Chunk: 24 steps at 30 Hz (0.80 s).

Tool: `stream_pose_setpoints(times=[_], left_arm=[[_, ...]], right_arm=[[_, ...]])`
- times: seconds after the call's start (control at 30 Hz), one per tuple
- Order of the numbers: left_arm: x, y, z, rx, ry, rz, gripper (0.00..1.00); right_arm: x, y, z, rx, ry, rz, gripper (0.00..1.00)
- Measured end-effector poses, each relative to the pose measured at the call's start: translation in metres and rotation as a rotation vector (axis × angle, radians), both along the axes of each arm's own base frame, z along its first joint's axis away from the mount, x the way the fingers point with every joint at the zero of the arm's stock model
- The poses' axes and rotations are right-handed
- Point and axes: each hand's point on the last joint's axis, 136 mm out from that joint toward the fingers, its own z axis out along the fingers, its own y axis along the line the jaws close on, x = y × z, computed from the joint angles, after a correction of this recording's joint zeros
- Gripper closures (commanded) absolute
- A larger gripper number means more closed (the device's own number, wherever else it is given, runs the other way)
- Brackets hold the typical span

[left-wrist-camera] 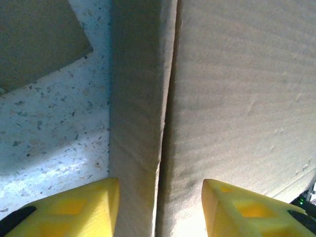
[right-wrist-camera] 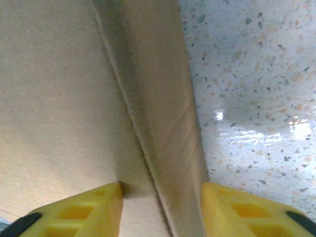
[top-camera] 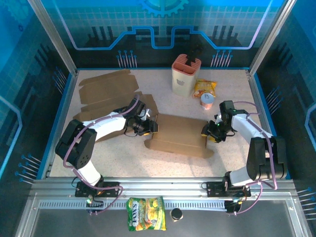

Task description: Fold the paper box

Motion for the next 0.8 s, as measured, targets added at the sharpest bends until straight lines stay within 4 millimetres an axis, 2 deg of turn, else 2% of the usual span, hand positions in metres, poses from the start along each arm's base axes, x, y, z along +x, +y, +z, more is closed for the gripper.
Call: stream_pose_setpoints(times=[0.13, 0.47, 0.67, 0.8], left_arm=[[-0.005, 0.001, -0.007, -0.005, 0.007, -0.003, 0.55], [-0.003, -0.003, -0.004, -0.027, -0.002, -0.01, 0.65], [-0.003, -0.003, -0.004, -0.034, -0.011, -0.007, 0.71], [-0.002, -0.005, -0.003, -0.049, -0.007, -0.002, 0.77]], right_arm=[[0.004, -0.003, 0.001, 0.017, -0.011, -0.011, 0.38], [0.013, -0.003, 0.001, 0.072, -0.033, -0.032, 0.29], [0.016, -0.005, -0.004, 0.084, -0.031, -0.025, 0.16], [0.017, -0.003, -0.007, 0.098, -0.03, -0.008, 0.13]])
